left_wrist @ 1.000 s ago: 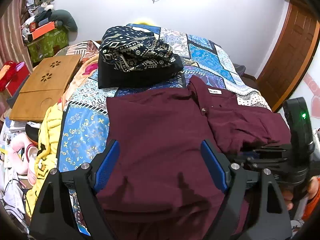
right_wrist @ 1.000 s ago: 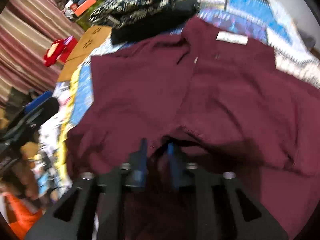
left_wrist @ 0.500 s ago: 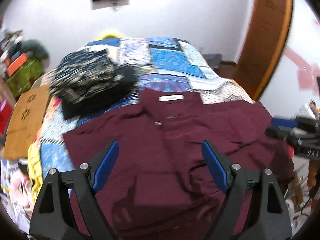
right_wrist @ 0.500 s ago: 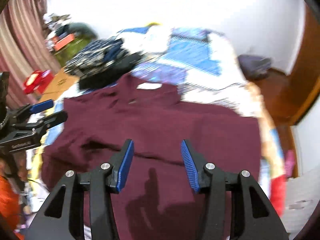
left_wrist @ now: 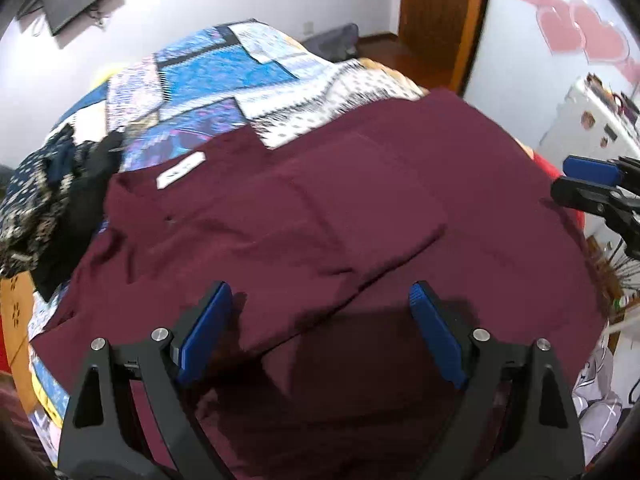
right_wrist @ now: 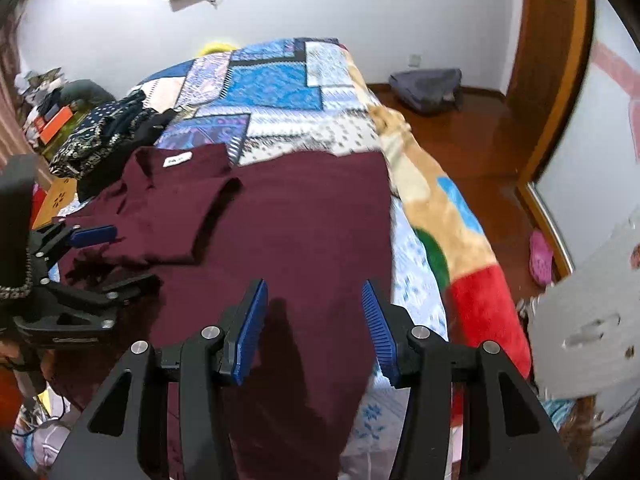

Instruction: Fold large clothes

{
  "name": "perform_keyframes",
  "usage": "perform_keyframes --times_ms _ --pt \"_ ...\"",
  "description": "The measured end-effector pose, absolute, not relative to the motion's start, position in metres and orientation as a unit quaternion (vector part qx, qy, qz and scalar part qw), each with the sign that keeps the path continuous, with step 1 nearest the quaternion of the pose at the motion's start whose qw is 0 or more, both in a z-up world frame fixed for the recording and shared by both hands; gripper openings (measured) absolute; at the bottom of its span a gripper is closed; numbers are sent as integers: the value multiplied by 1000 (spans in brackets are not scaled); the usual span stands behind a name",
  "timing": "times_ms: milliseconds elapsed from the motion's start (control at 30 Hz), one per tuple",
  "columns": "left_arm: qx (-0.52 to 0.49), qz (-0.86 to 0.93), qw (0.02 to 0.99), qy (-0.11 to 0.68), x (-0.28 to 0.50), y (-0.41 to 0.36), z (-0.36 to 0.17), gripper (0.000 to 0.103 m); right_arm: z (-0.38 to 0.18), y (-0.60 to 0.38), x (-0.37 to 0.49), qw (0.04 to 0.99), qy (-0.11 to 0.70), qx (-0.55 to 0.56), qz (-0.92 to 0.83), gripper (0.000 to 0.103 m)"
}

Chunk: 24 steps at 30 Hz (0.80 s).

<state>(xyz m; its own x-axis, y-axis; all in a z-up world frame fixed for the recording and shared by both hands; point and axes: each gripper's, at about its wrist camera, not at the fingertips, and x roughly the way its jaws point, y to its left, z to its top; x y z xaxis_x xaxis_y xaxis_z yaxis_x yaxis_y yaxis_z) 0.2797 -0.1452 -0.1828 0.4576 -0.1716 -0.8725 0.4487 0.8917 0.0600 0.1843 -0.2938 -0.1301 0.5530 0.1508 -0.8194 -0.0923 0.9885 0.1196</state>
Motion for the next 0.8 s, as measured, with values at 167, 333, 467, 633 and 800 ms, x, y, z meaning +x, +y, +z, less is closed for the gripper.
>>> perform_keyframes --times_ms 167,333,467,633,800 --pt "145 -170 847 482 293 -156 -192 71 -137 -305 178 876 474 59 66 46" --pt "81 -166 852 491 311 -135 -184 20 -136 -312 181 879 468 74 53 46" --pt "19 -151 873 464 313 -95 -156 16 -131 -315 186 883 460 80 52 46" --pt "-6 -114 914 390 300 -40 -95 15 -124 -310 194 888 451 69 49 46" --pt "-24 -62 943 326 278 26 -42 11 -119 -299 204 892 445 56 56 46"
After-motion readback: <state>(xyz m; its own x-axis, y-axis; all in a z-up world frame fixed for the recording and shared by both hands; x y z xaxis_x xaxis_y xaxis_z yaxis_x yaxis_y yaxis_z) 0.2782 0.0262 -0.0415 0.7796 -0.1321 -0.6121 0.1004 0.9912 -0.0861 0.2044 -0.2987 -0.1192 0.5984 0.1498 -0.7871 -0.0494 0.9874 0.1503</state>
